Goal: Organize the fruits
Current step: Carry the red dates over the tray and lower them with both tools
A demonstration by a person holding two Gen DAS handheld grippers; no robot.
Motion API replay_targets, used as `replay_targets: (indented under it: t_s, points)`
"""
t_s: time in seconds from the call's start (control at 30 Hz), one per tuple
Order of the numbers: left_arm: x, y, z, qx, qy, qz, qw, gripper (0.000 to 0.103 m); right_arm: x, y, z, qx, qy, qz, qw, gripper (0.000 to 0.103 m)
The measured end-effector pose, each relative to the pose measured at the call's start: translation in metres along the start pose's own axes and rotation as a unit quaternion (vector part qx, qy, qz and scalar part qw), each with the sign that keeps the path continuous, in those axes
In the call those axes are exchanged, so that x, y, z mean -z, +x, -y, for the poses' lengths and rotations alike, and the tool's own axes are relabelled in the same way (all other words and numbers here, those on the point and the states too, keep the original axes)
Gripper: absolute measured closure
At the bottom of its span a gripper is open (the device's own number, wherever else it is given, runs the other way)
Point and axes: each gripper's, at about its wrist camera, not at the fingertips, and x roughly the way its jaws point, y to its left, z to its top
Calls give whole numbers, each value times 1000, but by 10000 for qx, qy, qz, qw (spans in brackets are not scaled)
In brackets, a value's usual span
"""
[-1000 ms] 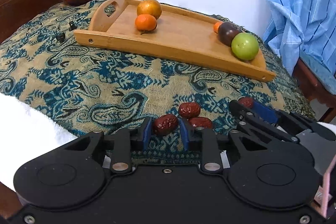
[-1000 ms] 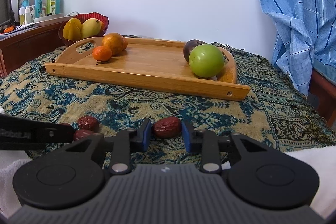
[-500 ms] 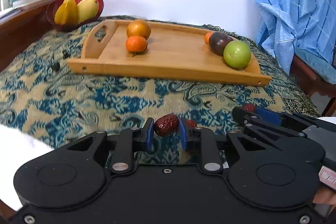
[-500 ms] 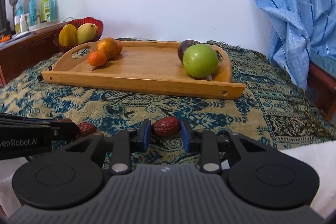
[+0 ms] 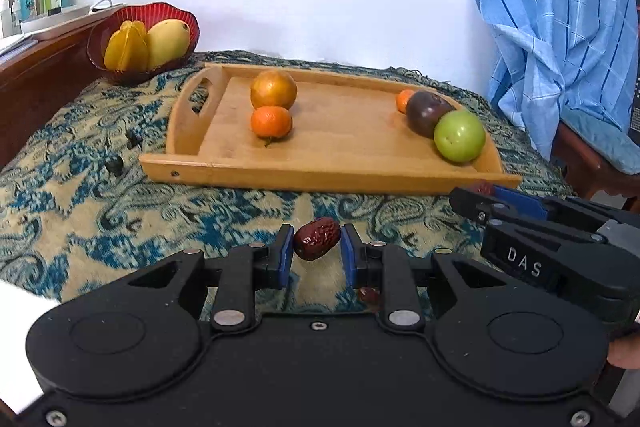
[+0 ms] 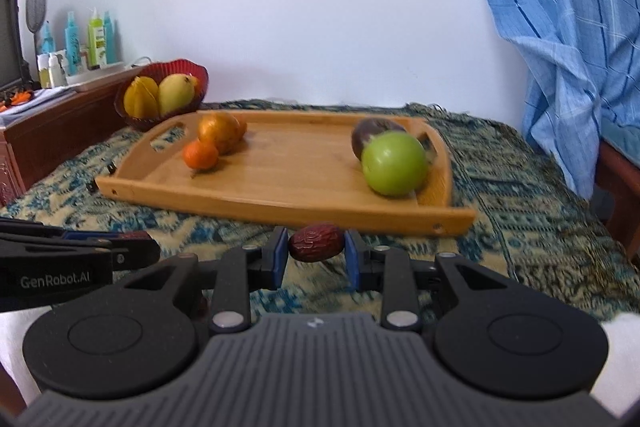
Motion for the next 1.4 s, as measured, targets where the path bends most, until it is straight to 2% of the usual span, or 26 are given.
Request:
replay_targets:
  t_s: [0.5, 0.73, 1.03, 1.4]
  points:
    - [-54, 14, -24, -5, -90, 174, 9998, 79, -37, 33, 2, -135, 583, 207, 9980, 68]
    - [-74, 32, -22, 24, 4, 182, 9998, 79, -45, 50, 2, -46, 461, 111, 9989, 68]
    - [-77, 71, -29, -56, -193, -85, 9998, 79, -36, 75, 15, 248, 835, -345, 9956, 68]
    - [-74, 95, -39, -167, -246, -214, 9993, 79, -34, 84, 11, 481, 807, -457, 9945, 67]
